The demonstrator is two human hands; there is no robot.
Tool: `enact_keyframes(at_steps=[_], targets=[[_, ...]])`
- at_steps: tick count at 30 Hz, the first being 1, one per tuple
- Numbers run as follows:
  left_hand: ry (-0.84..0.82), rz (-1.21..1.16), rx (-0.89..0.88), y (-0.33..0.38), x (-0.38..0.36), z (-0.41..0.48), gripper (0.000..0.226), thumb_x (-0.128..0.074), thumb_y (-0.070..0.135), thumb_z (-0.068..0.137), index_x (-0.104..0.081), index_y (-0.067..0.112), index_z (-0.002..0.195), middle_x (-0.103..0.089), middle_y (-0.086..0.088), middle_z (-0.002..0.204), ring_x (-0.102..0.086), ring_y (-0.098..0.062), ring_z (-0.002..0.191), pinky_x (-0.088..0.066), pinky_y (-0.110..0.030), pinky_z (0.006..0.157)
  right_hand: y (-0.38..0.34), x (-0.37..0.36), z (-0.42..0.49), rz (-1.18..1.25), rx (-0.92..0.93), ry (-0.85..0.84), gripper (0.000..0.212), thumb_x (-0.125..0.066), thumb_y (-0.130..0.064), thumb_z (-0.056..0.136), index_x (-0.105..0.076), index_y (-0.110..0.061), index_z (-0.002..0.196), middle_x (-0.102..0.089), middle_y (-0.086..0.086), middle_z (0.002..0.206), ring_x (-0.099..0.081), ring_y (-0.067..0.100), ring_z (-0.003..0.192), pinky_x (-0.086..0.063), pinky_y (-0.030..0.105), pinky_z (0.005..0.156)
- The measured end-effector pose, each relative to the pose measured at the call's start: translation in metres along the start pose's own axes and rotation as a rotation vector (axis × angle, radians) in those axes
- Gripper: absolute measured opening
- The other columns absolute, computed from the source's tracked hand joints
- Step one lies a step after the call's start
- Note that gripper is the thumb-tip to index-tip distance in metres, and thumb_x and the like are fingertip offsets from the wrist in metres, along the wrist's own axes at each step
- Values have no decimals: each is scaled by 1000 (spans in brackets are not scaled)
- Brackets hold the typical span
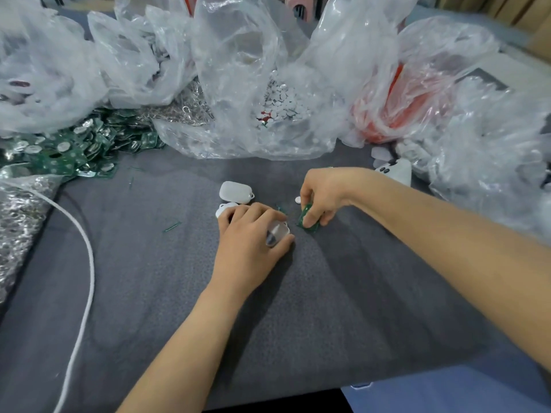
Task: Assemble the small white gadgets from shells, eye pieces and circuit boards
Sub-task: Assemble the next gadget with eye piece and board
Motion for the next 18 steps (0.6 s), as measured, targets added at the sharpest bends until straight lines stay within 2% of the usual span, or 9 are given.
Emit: enact_keyframes(at_steps=[3,8,11,14,16,17,18], targets=[[-5,-21,0,-2,-1,1,21,-72,36,81,-69,23,98,-62,7,101,-54,-20,102,-22,-34,98,-3,-2,-3,-30,-24,10,26,-79,-12,77,-63,-3,96,-52,-5,85,-64,10,45,-54,20,48],[15,-35,5,-3,-1,0,18,-74,32,80,-70,23,95,-63,6,100,-54,-21,100,-22,-33,98,-15,-6,-9,-179,-48,16,35,-74,-12,83,-57,-1,111,-58,10,112,-62,19,59,-53,24,52],[21,-27,1,-2,0,-1,18,-74,30,80,-71,22,95,-64,5,99,-55,-23,99,-22,-33,97,-21,-6,-12,-274,-94,16,50,-72,-13,85,-48,2,126,-53,17,127,-66,25,73,-58,35,70],[28,-20,-5,-2,1,-1,18,-74,30,80,-71,21,95,-65,5,100,-56,-22,99,-22,-33,97,-27,-5,-16,-276,-103,28,45,-72,-8,84,-51,2,121,-54,20,126,-65,29,77,-58,39,78],[34,-22,-5,-2,2,-1,18,-74,30,80,-71,21,95,-65,5,100,-56,-22,99,-22,-33,97,-32,-5,-19,-324,-97,68,40,-73,-8,83,-54,1,117,-57,16,121,-66,31,86,-56,35,78],[37,-25,-6,-1,2,-1,18,-74,30,80,-71,21,95,-65,5,99,-56,-22,99,-22,-32,98,-34,-4,-20,-372,-88,101,33,-72,-9,84,-56,0,110,-60,14,112,-66,31,89,-54,32,75],[40,-26,-7,-1,2,-1,18,-74,30,80,-71,21,95,-65,5,99,-56,-22,99,-22,-32,98,-38,-5,-23,-428,-79,136,23,-72,-9,84,-57,-2,99,-61,13,98,-64,30,84,-51,31,67]])
Point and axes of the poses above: each hand's wrist, its own z-axis towards the middle knuckle, its own x-axis out of the back of the hand, y = z × x, the point moved 6 cm from there along z, towards the middle knuckle
